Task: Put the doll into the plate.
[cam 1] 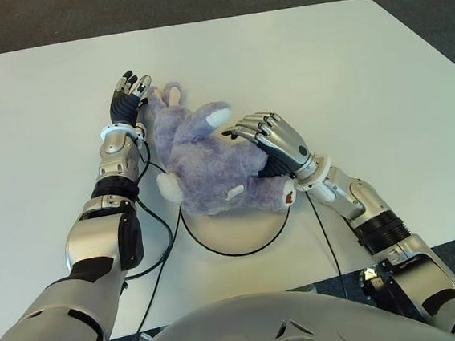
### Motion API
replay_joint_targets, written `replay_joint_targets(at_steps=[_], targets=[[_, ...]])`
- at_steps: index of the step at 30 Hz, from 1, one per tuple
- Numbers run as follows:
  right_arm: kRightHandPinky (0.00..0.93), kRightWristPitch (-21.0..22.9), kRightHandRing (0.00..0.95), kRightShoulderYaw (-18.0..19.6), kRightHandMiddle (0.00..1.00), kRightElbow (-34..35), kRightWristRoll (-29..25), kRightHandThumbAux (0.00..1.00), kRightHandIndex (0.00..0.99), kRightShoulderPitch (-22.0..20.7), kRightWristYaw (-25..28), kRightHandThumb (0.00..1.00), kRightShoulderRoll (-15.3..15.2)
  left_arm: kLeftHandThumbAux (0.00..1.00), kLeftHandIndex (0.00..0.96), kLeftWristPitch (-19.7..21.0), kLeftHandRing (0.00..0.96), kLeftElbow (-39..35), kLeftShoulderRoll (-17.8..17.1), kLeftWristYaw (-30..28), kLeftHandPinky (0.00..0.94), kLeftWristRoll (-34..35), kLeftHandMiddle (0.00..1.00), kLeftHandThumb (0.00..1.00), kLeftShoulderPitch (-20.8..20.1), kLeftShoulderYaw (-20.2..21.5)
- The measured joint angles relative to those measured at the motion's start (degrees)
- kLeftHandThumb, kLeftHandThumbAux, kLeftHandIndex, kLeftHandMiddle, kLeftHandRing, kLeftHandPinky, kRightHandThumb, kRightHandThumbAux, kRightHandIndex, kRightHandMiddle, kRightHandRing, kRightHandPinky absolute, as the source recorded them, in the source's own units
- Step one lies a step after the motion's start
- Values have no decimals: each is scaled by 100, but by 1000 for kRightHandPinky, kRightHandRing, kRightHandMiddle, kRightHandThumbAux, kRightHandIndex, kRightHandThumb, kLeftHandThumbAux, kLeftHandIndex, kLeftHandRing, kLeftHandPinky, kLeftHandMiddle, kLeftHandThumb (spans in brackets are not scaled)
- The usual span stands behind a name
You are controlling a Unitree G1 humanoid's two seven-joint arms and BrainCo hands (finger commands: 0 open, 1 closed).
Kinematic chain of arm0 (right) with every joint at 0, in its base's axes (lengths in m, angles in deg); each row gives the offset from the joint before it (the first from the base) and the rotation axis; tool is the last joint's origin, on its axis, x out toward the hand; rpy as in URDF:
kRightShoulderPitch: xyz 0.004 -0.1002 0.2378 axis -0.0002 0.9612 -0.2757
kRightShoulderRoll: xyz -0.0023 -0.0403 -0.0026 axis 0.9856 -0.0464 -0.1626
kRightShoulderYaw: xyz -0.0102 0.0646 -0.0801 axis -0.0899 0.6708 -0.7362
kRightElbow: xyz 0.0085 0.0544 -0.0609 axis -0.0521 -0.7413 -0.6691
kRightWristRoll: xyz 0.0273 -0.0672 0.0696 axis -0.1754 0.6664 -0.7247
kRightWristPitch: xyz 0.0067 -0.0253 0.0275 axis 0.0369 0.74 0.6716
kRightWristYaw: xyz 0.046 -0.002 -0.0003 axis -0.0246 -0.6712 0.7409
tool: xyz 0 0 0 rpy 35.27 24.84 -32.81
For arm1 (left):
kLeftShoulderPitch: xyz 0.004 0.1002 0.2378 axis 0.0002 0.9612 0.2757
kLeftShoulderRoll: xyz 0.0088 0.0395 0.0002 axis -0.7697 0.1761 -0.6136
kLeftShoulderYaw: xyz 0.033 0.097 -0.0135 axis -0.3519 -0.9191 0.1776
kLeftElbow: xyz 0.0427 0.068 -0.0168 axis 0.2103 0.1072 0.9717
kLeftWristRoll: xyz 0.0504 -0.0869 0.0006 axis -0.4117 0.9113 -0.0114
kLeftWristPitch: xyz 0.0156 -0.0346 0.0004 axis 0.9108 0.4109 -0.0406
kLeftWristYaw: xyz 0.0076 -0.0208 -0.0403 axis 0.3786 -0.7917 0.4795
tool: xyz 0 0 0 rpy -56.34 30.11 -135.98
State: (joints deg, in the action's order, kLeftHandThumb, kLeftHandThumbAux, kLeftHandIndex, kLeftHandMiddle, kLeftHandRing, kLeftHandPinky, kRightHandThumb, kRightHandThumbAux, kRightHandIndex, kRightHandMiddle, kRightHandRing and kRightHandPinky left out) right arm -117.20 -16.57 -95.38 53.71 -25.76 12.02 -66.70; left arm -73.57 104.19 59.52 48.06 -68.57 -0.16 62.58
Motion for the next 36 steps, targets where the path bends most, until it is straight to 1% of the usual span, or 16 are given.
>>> replay_joint_targets(at_steps=[5, 8, 19, 29, 36], targets=[[0, 55, 15, -38, 21, 14, 62, 513, 5, -3, -20, 143, -11, 588, 0, 0, 32, 3, 0, 0, 27, 0, 43, 117, 0, 1], [0, 99, 2, -56, 3, 36, 78, 497, 0, 0, 2, 134, -22, 591, 0, 0, 37, 2, 0, 0, 37, 0, 47, 119, 0, 2], [0, 244, 0, -107, 0, 97, 157, 439, 0, 14, -21, 144, -27, 596, 0, 0, 41, 3, 1, 0, 37, 5, 47, 136, 0, 19], [0, 349, 0, -166, 0, 132, 285, 359, 0, 13, -178, 120, -31, 591, 0, 0, 27, 4, 1, 0, 15, 19, 39, 138, 0, 37], [0, 404, 0, -178, 0, 154, 298, 321, 0, 15, -166, 114, -45, 592, 0, 0, 30, 6, 0, 0, 17, 28, 44, 127, 0, 39]])
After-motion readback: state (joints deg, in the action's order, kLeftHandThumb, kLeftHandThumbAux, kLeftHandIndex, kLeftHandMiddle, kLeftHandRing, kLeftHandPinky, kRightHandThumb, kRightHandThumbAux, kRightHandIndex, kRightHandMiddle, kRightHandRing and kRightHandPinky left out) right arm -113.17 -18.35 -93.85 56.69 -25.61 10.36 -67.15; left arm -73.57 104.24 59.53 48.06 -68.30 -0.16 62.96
